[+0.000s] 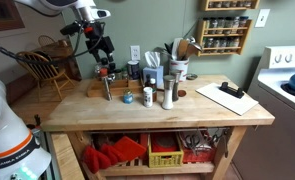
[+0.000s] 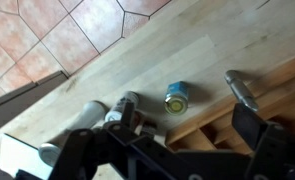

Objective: Remove the spice bottle in the second compartment of the tray on the left of the counter top to the right side of the salt shaker

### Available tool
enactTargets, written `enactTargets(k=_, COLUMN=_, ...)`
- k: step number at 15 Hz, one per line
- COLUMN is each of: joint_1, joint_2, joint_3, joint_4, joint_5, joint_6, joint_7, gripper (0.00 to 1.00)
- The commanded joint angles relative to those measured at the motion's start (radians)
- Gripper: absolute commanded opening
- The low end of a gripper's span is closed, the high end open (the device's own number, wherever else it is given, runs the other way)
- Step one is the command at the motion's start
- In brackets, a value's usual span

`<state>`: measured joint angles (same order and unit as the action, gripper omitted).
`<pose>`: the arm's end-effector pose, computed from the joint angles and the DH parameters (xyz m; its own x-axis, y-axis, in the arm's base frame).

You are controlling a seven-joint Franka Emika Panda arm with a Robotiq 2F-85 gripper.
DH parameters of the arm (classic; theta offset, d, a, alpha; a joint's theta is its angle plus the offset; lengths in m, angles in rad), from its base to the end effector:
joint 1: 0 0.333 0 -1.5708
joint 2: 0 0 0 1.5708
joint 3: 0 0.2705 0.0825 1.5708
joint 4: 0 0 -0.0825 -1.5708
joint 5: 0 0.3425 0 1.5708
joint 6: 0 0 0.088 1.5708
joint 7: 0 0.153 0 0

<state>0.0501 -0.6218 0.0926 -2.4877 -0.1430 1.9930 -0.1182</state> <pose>0.3666 0.0372 0.4405 0.9489 0.3011 0.0943 0.2780 -0.9391 0.2019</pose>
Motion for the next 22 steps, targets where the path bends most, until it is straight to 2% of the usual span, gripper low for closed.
enactTargets(k=1, joint_1=0.1, joint_2=0.036, joint_3=-0.002, joint_4=0.045, joint_5=0.029, joint_6=0.062, joint_7=-0.09, gripper=1.0)
enactTargets(k=2, joint_1=0.066, joint_2=0.01, joint_3=0.005, joint_4=0.032, joint_5=0.002, joint_6=0.018, joint_7=-0.031, gripper=1.0)
enactTargets(k=8, joint_1=0.073, joint_2=0.013, joint_3=0.004, joint_4=0.038, joint_5=0.002, joint_6=0.025, joint_7=-0.028, gripper=1.0)
enactTargets(k=13, joint_1=0.178, joint_2=0.112, joint_3=0.008, joint_4=0.058, joint_5=0.042, joint_6=0.05, joint_7=-0.211, gripper=1.0)
enactTargets(k=19, joint_1=0.288, joint_2=0.254, joint_3=0.009, joint_4=0.053, joint_5=0.098, joint_6=0.234, joint_7=-0.419, gripper=1.0)
enactTargets(k=22, joint_1=0.313, joint_2=0.345, joint_3=0.009, joint_4=0.08, joint_5=0.164, joint_6=0.311, joint_7=-0.486, gripper=1.0)
